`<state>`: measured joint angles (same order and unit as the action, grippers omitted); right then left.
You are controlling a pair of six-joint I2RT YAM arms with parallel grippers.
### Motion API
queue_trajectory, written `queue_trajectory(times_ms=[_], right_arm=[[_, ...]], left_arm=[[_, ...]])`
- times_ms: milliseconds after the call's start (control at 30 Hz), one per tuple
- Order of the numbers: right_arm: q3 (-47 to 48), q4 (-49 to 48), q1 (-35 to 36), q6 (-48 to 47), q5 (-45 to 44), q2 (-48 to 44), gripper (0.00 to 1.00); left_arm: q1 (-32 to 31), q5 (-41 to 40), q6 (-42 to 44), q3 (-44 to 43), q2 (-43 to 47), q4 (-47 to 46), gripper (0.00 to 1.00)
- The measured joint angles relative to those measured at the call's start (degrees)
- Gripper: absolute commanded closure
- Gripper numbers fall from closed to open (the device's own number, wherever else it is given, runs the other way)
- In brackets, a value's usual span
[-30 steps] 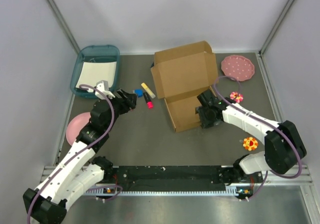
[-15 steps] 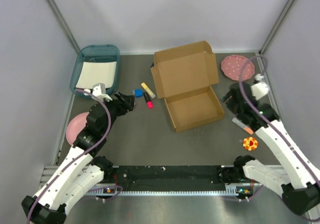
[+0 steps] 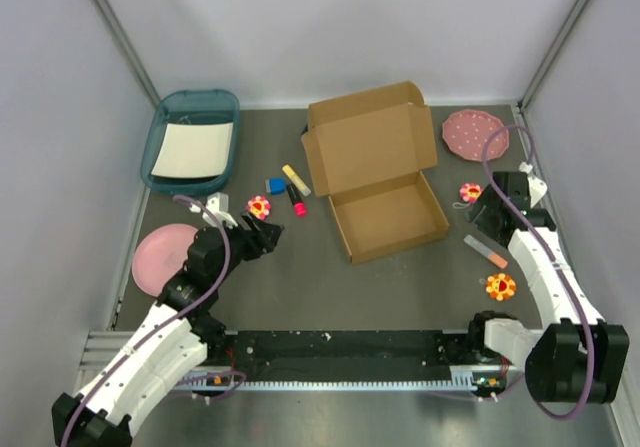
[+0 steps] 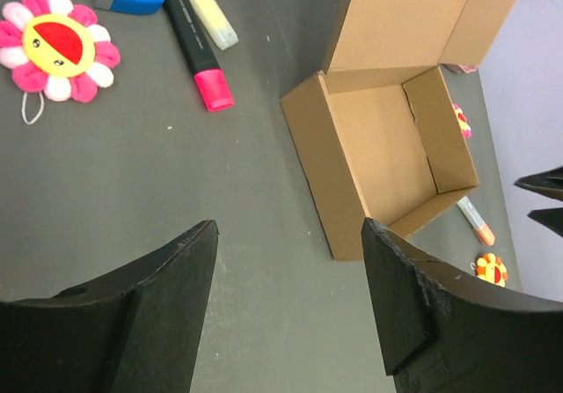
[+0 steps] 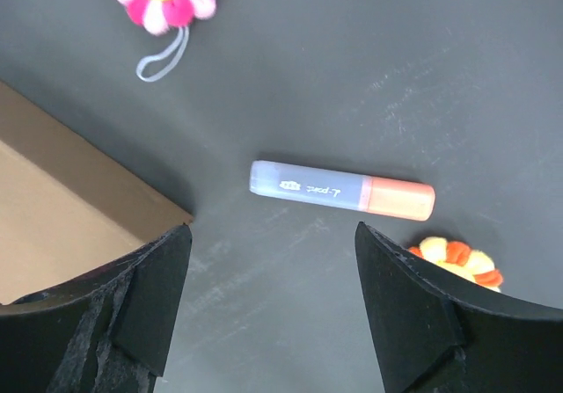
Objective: Fold the paper box
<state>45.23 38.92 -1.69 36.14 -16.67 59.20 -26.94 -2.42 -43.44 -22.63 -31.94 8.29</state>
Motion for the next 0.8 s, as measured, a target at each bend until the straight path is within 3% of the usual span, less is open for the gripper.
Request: queue_trajectory(times_ms=[267, 600, 800], right_arm=[[0.44, -0.33, -0.02, -8.11, 1.36, 9.75, 0.2], [1.73, -1.11, -0.61, -5.11, 1.05, 22.77, 0.16], [3.19, -1.7, -1.33, -4.0, -1.6, 25.92, 0.16]], left_arm=[[-0.26, 2.32, -0.5, 0.76, -0.55, -0.37, 0.29], [-0.55, 3.06, -0.48, 0.76, -0.63, -0.35, 0.29], [-0.57, 3.04, -0.44, 0.76, 0.35, -0.26, 0.29]])
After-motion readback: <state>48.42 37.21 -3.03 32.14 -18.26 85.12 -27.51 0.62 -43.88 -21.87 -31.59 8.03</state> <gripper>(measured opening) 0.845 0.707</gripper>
